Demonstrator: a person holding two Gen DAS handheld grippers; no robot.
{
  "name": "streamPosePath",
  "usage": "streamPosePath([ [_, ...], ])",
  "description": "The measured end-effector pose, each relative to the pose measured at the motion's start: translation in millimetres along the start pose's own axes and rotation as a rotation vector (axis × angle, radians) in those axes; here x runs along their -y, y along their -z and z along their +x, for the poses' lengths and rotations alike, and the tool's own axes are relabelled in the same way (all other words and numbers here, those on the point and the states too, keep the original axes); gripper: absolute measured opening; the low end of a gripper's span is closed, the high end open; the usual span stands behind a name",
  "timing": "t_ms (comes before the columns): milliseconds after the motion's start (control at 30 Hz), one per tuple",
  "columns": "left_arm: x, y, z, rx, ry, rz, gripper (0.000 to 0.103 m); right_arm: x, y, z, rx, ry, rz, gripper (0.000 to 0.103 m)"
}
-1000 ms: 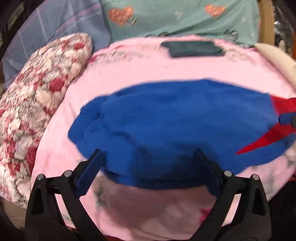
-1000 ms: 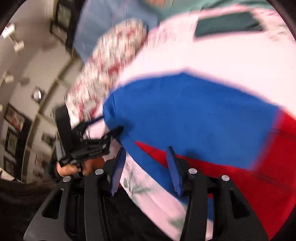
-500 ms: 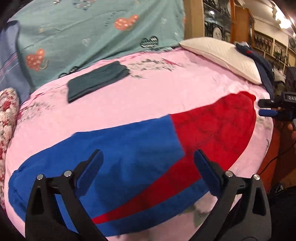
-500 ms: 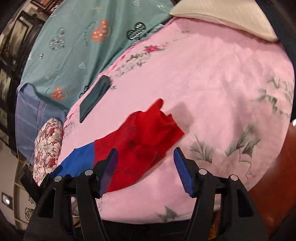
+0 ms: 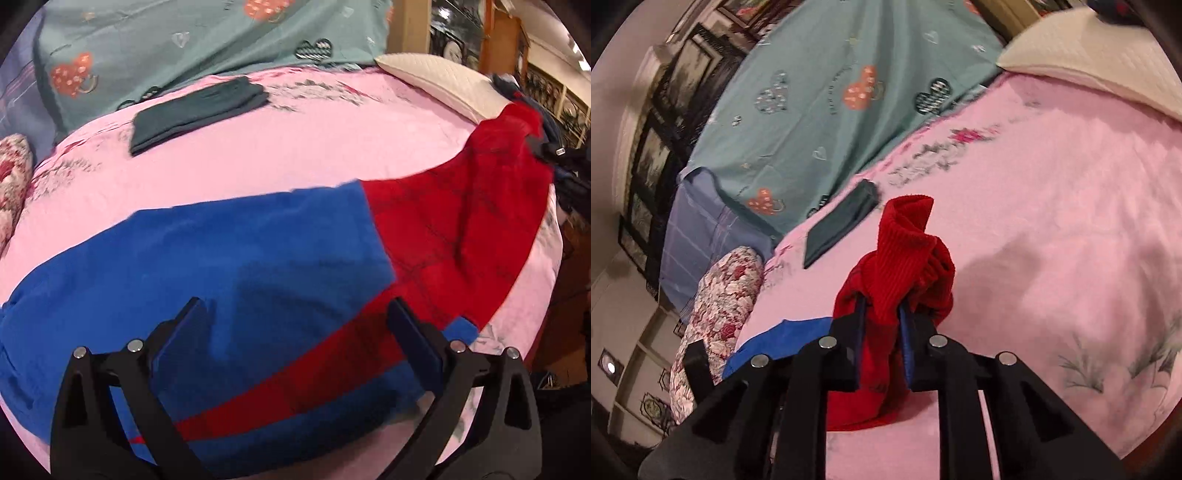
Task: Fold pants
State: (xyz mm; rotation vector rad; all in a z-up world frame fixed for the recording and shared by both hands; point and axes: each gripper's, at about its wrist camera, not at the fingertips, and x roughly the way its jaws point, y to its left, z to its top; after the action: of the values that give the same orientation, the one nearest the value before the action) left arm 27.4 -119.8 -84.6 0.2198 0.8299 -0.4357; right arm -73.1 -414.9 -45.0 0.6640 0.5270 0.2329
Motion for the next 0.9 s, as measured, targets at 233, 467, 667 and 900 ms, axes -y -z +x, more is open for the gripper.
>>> streamPosePath([
  [233, -64, 14, -35, 0.045, -0.122, -0.151, 0.100, -157, 17, 68, -0.179, -0.235, -0.332, 0.016],
  [467, -137, 59, -65, 0.002, -0.257, -0.321, 0.100, -189, 111, 192, -0.668, -0.202, -0.441, 0.027],
  [667, -130, 55, -96, 0.112, -0.231, -0.271, 0.100, -199, 88, 139, -0.504, -0.231, -0.532, 0.035],
  [900, -96, 45, -42, -0.002, -0.219, -0.146, 0.101, -214, 103, 161, -0.547, -0.138, -0.688, 0.039],
])
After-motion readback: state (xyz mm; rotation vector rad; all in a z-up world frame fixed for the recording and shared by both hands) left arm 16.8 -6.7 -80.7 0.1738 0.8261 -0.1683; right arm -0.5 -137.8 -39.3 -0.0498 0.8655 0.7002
